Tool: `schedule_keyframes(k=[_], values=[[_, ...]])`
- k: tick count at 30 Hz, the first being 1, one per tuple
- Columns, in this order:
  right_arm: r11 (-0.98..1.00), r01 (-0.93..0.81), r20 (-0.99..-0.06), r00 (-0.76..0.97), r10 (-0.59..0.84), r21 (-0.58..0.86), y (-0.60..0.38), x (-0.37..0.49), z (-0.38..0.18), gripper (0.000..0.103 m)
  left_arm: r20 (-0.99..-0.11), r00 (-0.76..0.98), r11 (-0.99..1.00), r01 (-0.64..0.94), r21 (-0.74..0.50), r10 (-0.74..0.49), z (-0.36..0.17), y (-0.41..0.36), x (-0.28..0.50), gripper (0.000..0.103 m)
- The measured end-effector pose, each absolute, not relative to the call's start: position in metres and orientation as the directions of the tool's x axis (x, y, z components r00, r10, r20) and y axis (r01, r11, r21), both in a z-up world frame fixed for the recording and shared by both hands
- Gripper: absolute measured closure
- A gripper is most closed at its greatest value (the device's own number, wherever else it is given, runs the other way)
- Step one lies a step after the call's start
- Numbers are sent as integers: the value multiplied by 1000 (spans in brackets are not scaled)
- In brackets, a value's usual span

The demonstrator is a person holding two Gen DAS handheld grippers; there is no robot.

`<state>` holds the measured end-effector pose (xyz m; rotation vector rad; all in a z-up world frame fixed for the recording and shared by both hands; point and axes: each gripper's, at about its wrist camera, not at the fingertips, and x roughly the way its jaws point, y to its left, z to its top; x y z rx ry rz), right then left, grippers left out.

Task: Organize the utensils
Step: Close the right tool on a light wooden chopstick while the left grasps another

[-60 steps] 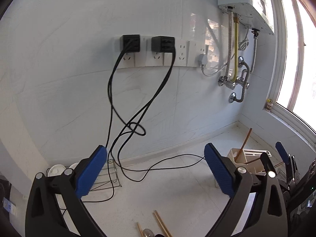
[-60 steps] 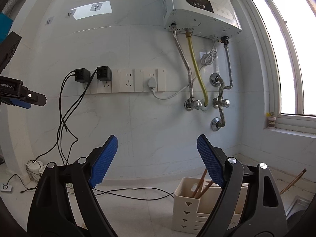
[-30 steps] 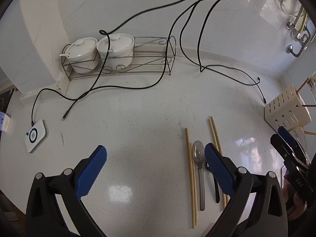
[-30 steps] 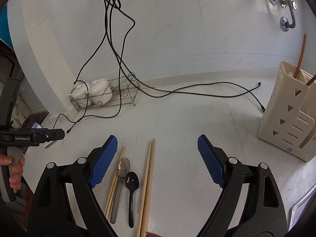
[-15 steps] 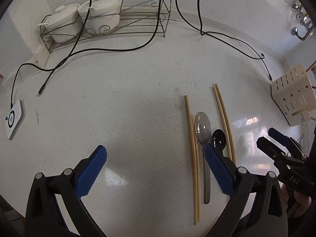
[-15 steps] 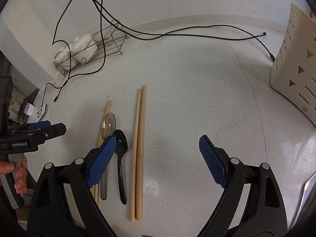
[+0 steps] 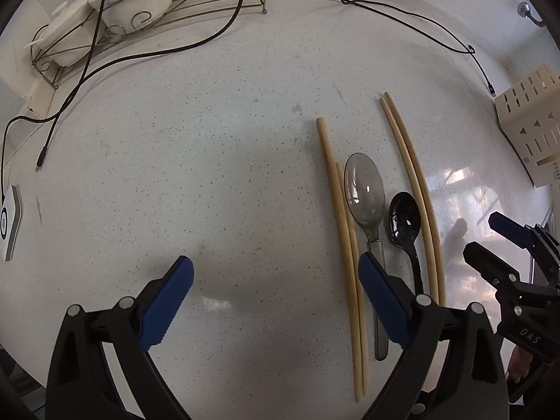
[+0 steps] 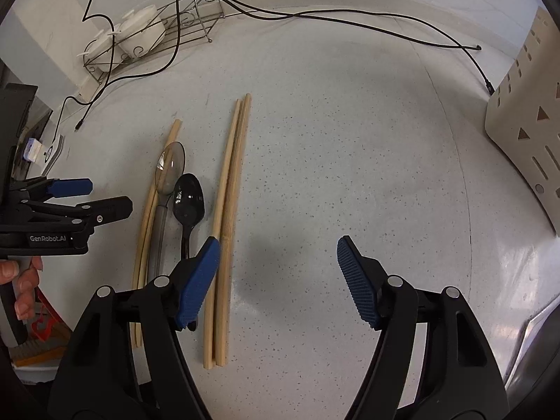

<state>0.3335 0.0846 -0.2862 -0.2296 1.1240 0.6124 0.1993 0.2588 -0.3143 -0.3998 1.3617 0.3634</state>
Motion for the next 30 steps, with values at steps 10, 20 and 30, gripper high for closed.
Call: schedule_keyframes(k=[10,20,30], values=[[816,-564,-891,299,341,122,79,329,-282,37,-992,121,893,-450,-28,31,-330,248,213,11],[789,-607,-922,246,299,94,98,325,-293,53,-993,115,897,-441,-27,26,-330,243,219,26],[773,-632,-938,239,250,45,113,322,-300,62,-993,114,900,-436,-22,31,-329,243,214,27]])
